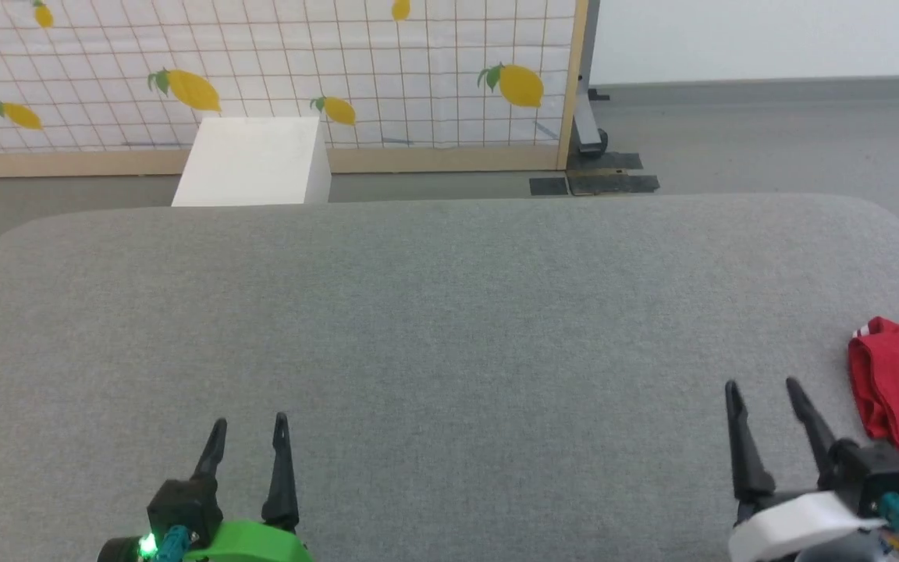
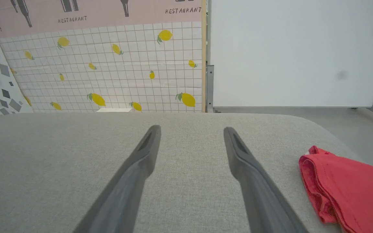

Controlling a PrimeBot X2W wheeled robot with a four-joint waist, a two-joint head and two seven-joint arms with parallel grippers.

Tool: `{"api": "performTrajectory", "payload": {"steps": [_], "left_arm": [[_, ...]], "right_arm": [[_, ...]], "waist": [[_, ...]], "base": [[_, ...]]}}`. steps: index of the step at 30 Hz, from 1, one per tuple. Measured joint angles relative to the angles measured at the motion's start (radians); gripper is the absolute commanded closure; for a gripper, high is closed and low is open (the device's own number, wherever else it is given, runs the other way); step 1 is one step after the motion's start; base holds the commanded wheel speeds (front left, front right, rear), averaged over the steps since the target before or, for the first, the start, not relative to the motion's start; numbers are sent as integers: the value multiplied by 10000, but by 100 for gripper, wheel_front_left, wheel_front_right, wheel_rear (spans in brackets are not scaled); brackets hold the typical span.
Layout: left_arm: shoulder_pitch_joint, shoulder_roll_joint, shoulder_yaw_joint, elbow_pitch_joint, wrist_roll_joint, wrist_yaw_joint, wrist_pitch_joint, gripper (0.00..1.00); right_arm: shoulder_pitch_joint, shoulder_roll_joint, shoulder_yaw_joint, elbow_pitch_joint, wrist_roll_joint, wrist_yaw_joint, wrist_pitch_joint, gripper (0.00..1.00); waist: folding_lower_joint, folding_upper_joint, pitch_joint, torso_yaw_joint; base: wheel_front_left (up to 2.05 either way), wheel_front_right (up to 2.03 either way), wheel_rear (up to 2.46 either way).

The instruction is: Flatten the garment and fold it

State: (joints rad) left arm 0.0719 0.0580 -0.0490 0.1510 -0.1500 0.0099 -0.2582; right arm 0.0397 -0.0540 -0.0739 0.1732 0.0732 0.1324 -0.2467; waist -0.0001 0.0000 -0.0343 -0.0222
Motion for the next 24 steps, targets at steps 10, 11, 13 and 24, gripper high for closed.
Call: {"api": "performTrajectory", "payload": {"steps": [10,11,13,24], "left_arm": [[130,0,-31,449,59,-67,0,0],[130,0,-40,458,88,-90,0,0],[130,0,-65,477,98,-90,0,0],[131,-2,-69,554,58,-90,0,0]], "right_arm": [[398,17,299,6,410,0,-77,0],[398,17,303,2,410,0,-90,0],[397,17,307,2,410,0,-90,0],[398,19,391,-23,514,0,-92,0]], "waist": [[0,0,-111,110],[0,0,-109,110],[0,0,-107,111],[0,0,-111,101]], "base": [[0,0,0],[0,0,0],[0,0,0],[0,0,0]]}}
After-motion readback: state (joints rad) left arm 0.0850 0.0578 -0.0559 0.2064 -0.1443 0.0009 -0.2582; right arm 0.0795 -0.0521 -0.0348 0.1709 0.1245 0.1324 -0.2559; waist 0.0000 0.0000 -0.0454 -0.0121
